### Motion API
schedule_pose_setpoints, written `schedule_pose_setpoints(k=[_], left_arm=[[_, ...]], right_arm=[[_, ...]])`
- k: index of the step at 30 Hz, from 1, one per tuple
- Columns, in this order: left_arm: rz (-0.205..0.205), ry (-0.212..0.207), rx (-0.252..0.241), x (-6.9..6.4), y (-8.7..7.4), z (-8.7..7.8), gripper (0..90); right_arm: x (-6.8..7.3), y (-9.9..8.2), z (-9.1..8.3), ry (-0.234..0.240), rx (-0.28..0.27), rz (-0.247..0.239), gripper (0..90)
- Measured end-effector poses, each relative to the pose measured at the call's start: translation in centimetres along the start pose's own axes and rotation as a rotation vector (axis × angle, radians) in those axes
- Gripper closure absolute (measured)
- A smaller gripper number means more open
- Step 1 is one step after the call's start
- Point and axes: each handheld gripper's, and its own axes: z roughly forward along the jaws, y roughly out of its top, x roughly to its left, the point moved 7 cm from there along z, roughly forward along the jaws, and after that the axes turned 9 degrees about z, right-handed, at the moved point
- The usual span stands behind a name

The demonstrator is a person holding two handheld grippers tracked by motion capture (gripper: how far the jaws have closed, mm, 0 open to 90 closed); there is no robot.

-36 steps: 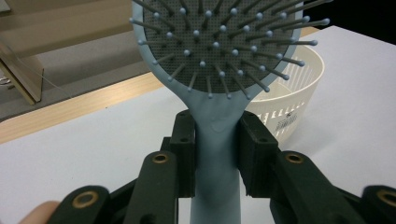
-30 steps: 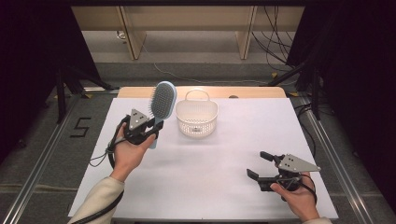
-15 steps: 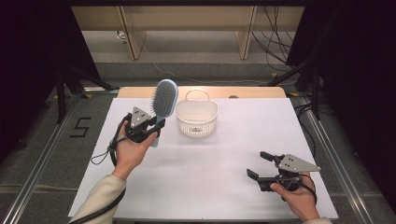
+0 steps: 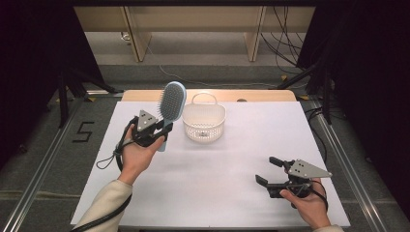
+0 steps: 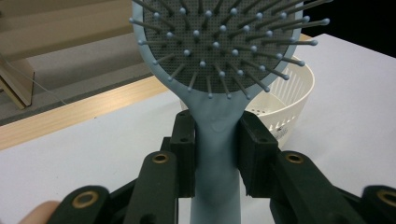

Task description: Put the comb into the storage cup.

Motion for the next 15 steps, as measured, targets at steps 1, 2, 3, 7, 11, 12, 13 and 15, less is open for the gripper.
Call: schedule_pose_setpoints(k=[1, 2, 3, 7, 11, 12, 13, 15], left_arm=[[0.001, -0.001, 0.000, -0.05, 0.03, 0.06, 69.9], [0.000, -0.001, 0.001, -0.06, 0.05, 0.07, 69.9], [0.001, -0.002, 0.000, -0.06, 0.11, 0.11, 69.9], [0.000, -0.001, -0.006, 0.04, 0.40, 0.10, 69.9], [-0.002, -0.002, -0.013, 0.00, 0.67, 0.09, 69.9], [-0.001, -0.003, -0.013, 0.00, 0.70, 0.09, 69.9], [-0.002, -0.004, -0.015, -0.01, 0.75, 0.11, 69.9], [-0.003, -0.004, -0.017, 0.01, 0.81, 0.13, 69.9]], right_arm=[[0.00, 0.00, 0.00, 0.001, 0.000, 0.001, 16.5], [-0.03, -0.01, -0.02, 0.000, 0.001, -0.002, 16.5], [-0.03, 0.01, -0.03, 0.000, 0.000, 0.000, 16.5], [-0.05, -0.01, -0.03, 0.000, 0.000, 0.000, 16.5], [-0.04, 0.01, -0.05, -0.002, 0.000, 0.000, 16.5], [-0.04, 0.01, -0.03, 0.000, -0.002, 0.001, 16.5], [-0.05, 0.01, -0.03, -0.001, -0.001, 0.001, 16.5], [-0.05, 0.02, -0.03, 0.000, -0.003, 0.001, 16.5]])
